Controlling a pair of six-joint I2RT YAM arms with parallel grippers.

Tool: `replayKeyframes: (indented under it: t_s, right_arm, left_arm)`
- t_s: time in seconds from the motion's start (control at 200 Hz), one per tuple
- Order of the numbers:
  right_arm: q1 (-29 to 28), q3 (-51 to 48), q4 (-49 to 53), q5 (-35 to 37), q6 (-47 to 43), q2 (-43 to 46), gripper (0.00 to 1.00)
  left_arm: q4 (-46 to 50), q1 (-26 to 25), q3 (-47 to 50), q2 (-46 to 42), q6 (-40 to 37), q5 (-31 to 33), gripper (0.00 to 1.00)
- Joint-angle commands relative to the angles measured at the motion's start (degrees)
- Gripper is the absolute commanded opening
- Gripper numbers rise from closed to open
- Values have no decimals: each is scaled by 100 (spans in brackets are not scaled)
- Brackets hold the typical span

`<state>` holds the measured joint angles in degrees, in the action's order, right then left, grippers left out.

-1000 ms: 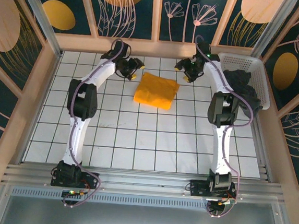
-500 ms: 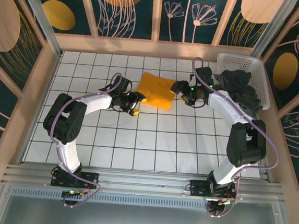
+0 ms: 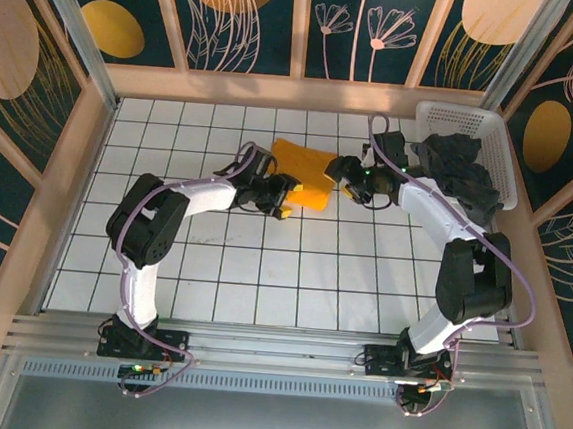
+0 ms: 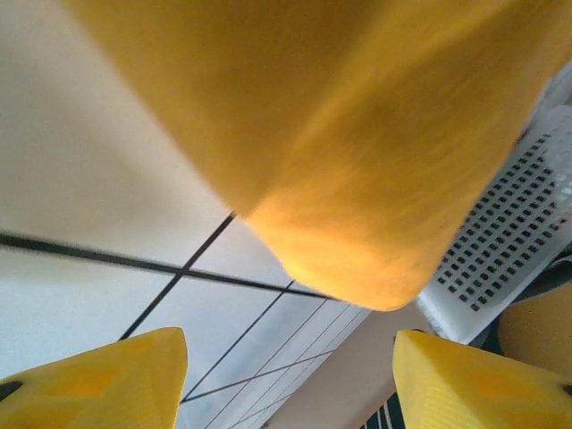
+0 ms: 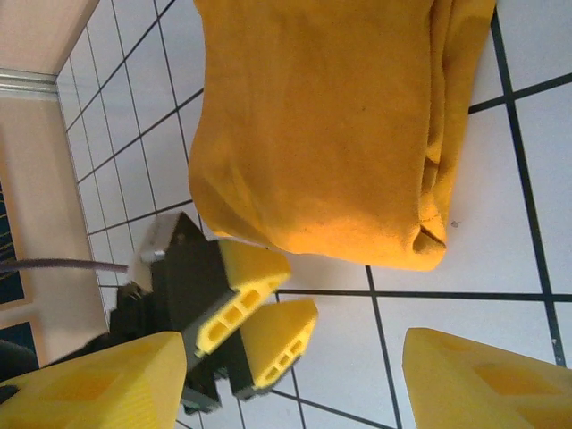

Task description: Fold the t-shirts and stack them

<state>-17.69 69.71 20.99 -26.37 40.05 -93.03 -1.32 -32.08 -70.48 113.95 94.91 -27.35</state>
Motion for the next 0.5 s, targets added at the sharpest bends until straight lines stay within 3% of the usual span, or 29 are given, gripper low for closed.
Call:
replayKeyframes:
  t_s: [0.0, 0.27, 0.44, 0.495]
  right_arm:
    - [65, -120, -131, 71, 88, 249, 65]
    - [226, -212, -60, -6, 51, 358, 65]
    - [317, -195, 1, -57, 10, 357, 65]
    - [339, -186, 1, -66, 9, 357, 64]
  left_arm:
    - [473, -58, -460, 167, 339, 132, 62]
    - [500, -161, -1112, 997, 321, 264, 59]
    - [705, -203, -1748, 1600, 253, 382, 43]
    - [704, -202, -1896, 1754, 288, 468, 31]
